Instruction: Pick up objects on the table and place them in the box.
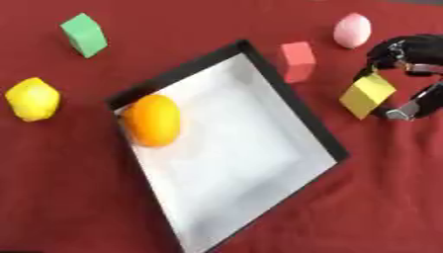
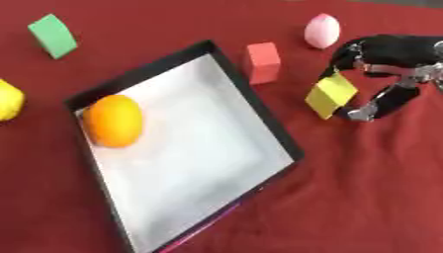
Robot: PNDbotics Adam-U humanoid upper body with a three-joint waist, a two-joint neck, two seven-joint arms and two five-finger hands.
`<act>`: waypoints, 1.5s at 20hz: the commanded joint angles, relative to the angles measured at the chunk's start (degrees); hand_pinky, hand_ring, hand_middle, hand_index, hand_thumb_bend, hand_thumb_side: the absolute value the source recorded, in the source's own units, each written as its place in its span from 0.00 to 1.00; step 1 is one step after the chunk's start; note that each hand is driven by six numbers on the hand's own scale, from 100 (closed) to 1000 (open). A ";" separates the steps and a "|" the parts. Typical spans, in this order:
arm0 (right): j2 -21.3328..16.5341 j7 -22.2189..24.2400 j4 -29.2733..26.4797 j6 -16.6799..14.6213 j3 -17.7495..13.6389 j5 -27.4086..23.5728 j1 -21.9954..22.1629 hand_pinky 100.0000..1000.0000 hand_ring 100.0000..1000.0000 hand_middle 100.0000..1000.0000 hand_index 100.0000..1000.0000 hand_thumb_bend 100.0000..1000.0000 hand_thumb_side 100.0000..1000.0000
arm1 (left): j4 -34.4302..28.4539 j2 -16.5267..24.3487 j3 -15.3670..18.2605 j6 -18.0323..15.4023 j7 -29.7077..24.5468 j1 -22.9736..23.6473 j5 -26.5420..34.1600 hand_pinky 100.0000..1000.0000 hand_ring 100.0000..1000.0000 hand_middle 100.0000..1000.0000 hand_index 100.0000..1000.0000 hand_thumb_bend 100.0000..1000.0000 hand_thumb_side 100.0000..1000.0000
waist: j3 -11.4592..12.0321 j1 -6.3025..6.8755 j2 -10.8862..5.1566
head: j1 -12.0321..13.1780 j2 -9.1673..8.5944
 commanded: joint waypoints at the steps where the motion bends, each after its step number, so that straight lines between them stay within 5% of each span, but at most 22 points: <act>1: -1.88 2.00 -1.58 -2.20 -0.92 -0.98 -0.99 0.82 0.63 0.47 0.54 0.17 0.43 | -0.72 1.82 0.14 0.05 0.10 -0.34 0.03 0.61 0.82 0.66 0.73 0.18 0.66 | -0.18 0.15 -1.74 | -0.18 -0.29; 6: -2.17 3.41 -4.62 -0.57 -1.27 -3.32 -3.29 0.81 0.62 0.47 0.55 0.17 0.43 | -0.60 1.89 0.60 -0.01 0.51 0.42 -0.16 0.61 0.82 0.66 0.73 0.18 0.65 | -0.87 0.41 -2.52 | 0.11 0.44; 10: -1.21 6.26 -10.74 2.55 -1.32 -10.46 -7.75 0.80 0.59 0.46 0.54 0.17 0.40 | -0.52 1.88 1.44 -0.10 1.63 1.31 -0.34 0.61 0.82 0.67 0.73 0.18 0.65 | -1.58 0.73 -3.42 | 0.39 1.18; 15: 3.61 11.27 -18.48 8.18 1.06 -14.53 -15.22 0.77 0.61 0.46 0.54 0.24 0.52 | -0.63 1.92 3.09 -0.15 4.81 2.36 -0.54 0.62 0.82 0.68 0.74 0.20 0.64 | -2.44 0.92 -4.86 | -0.05 1.84; 21: 10.82 18.77 -19.27 9.86 5.70 -12.26 -18.95 0.75 0.61 0.46 0.54 0.23 0.58 | -3.97 1.45 5.75 -1.67 9.19 2.85 -1.64 0.63 0.82 0.68 0.74 0.23 0.62 | -2.41 0.86 -5.92 | -0.36 2.38; 30: 18.36 23.18 -17.58 5.28 11.73 -1.35 -18.83 0.73 0.62 0.47 0.55 0.29 0.67 | -5.83 1.80 7.62 -1.46 9.25 3.95 -2.92 0.63 0.81 0.67 0.74 0.23 0.61 | -2.96 0.13 -7.16 | -0.27 3.76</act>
